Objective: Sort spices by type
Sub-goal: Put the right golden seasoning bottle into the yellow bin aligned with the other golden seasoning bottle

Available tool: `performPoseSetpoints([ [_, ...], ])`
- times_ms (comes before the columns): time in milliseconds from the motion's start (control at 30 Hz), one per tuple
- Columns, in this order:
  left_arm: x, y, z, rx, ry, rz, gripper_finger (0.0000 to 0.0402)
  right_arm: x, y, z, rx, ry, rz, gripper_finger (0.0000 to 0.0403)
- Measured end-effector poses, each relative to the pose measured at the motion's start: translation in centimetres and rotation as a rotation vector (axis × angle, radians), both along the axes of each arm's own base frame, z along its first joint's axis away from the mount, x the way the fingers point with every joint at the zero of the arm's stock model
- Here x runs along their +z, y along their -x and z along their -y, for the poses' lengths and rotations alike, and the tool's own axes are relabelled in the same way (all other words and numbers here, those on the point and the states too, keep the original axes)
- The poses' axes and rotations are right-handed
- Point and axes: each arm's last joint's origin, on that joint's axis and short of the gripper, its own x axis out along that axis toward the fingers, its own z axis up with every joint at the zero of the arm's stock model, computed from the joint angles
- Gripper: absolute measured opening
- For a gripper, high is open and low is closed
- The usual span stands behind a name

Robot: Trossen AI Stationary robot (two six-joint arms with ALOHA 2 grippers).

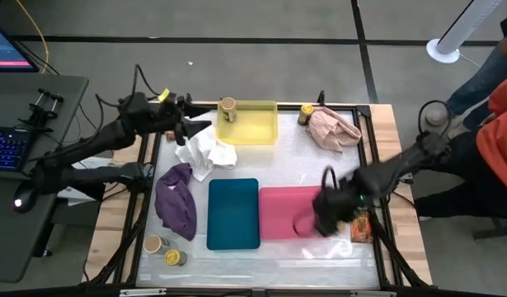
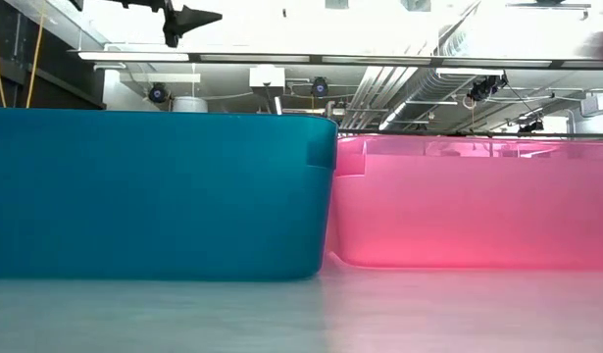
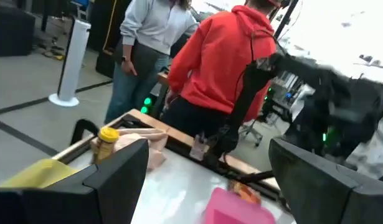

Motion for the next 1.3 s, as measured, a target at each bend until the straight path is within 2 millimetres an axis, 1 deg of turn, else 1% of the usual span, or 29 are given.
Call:
performPoseSetpoints([
  [67, 0.1, 0.6, 0.0, 0.012, -0.027, -0.037, 0.032, 1.4, -1.7, 2.2, -0.081, 0.067, 0.109, 0.0267],
  [133, -0.1, 1.0, 0.0, 0.022, -0.054, -0.075, 0.032, 2.4, -3.5, 4.7, -0.138, 0.144, 0.193, 0.0267],
  [200, -0.3, 1.4, 0.0, 0.027, -0.073, -0.108, 0.032, 2.8, -5.3, 7.3, -0.162, 0.214, 0.233, 0.0267],
  [300, -0.7, 1.7, 0.0, 0.032, -0.071, -0.155, 0.032, 2.8, -8.5, 11.6, -0.155, 0.319, 0.271, 0.0267],
  [433, -1.1, 1.7, 0.0, 0.035, -0.041, -0.191, 0.032, 2.2, -12.3, 17.7, -0.119, 0.44, 0.278, 0.0267],
  [533, -1.3, 1.7, 0.1, 0.029, -0.028, -0.206, 0.032, 1.5, -14.4, 22.2, -0.094, 0.512, 0.278, 0.0267],
  [633, -1.3, 1.7, 0.2, 0.03, 0.007, -0.205, 0.032, 0.4, -15.9, 26.6, -0.086, 0.549, 0.26, 0.0267],
  [733, -1.4, 1.6, 0.2, 0.038, 0.025, -0.204, 0.032, -1.7, -16.9, 30.6, -0.093, 0.559, 0.21, 0.0267],
  [800, -1.4, 1.4, 0.2, 0.052, 0.039, -0.209, 0.032, -3.2, -17.2, 32.7, -0.108, 0.555, 0.173, 0.0267],
  [900, -1.7, 1.2, 0.2, 0.079, 0.049, -0.225, 0.032, -5.8, -17.3, 35.1, -0.128, 0.524, 0.109, 0.0267],
  [967, -1.9, 1.0, 0.2, 0.1, 0.063, -0.246, 0.032, -7.6, -17.2, 35.9, -0.133, 0.482, 0.061, 0.0267],
  [1067, -2.3, 0.4, 0.1, 0.123, 0.083, -0.272, 0.032, -9.4, -17.0, 36.8, -0.127, 0.445, 0.003, 0.0267],
  [1167, -2.7, -0.2, 0.0, 0.141, 0.085, -0.294, 0.032, -10.1, -17.1, 37.0, -0.112, 0.436, -0.004, 0.0267],
  [1300, -3.4, -1.2, -0.3, 0.142, 0.109, -0.329, 0.032, -10.3, -17.2, 37.0, -0.107, 0.411, 0.007, 0.0267],
])
